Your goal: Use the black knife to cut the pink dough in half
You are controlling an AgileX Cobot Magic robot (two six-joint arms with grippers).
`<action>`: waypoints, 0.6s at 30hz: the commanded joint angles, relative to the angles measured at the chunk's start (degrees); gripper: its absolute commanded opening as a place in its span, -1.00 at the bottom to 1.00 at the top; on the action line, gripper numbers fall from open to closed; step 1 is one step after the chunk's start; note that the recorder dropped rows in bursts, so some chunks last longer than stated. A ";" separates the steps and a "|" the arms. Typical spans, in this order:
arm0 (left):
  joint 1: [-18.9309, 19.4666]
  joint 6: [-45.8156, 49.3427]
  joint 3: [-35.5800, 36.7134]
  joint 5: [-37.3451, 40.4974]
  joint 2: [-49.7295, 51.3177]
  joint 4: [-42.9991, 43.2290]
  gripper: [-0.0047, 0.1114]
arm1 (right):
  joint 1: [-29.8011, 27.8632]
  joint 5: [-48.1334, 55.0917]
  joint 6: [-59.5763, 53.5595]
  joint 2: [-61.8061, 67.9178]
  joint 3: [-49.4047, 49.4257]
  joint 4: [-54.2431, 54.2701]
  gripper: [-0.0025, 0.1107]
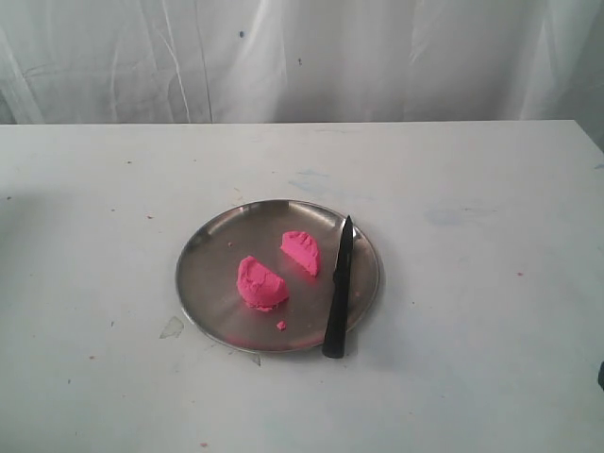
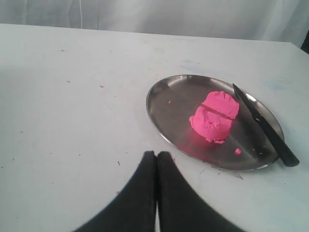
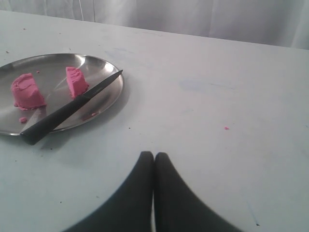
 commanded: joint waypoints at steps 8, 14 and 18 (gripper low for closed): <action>1.12 -2.19 6.06 1.79 -8.86 -0.12 -0.92 | -0.48 -0.95 -0.45 -0.35 0.36 -0.36 -0.96; 6.08 -2.19 6.06 6.83 -8.98 -0.12 -0.92 | -0.48 -0.95 -0.45 -0.35 0.36 -0.36 -0.96; 7.11 -2.19 6.06 6.94 -8.98 -0.12 -0.92 | -0.48 -0.95 -0.45 -0.35 0.36 -0.36 -0.96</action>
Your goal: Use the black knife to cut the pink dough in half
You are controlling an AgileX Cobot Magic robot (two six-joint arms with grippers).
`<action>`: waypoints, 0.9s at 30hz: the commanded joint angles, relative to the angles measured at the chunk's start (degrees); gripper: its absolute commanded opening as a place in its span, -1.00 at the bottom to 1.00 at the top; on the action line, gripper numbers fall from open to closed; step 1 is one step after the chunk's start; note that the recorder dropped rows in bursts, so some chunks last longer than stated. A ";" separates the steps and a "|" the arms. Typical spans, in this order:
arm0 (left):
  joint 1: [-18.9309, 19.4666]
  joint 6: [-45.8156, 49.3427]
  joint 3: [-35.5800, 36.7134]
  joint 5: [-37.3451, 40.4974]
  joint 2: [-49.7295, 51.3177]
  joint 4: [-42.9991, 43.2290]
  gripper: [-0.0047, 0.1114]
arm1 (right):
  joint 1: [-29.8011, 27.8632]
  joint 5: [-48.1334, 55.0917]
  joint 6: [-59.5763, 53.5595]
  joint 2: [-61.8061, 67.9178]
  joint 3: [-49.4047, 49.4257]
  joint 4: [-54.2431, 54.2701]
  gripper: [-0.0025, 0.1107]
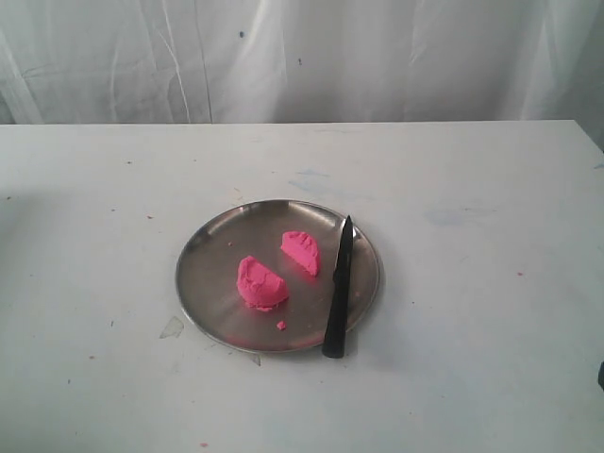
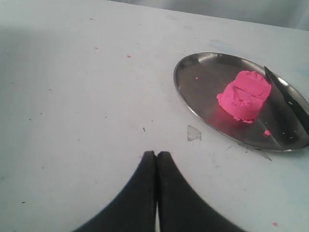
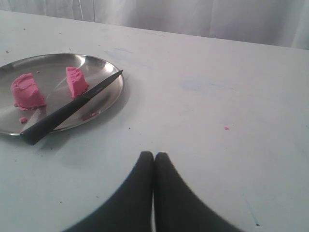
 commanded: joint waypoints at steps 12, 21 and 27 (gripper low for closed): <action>4.39 0.25 0.22 0.62 -0.29 -0.33 -0.92 | -0.48 -0.95 -0.45 -0.35 0.36 -0.36 -0.96; 4.77 0.25 0.22 0.66 -0.29 -0.33 -0.92 | -0.48 -0.95 -0.45 -0.35 0.36 -0.36 -0.96; 4.77 0.25 0.22 0.66 -0.29 -0.33 -0.92 | -0.48 -0.95 -0.45 -0.35 0.36 -0.36 -0.96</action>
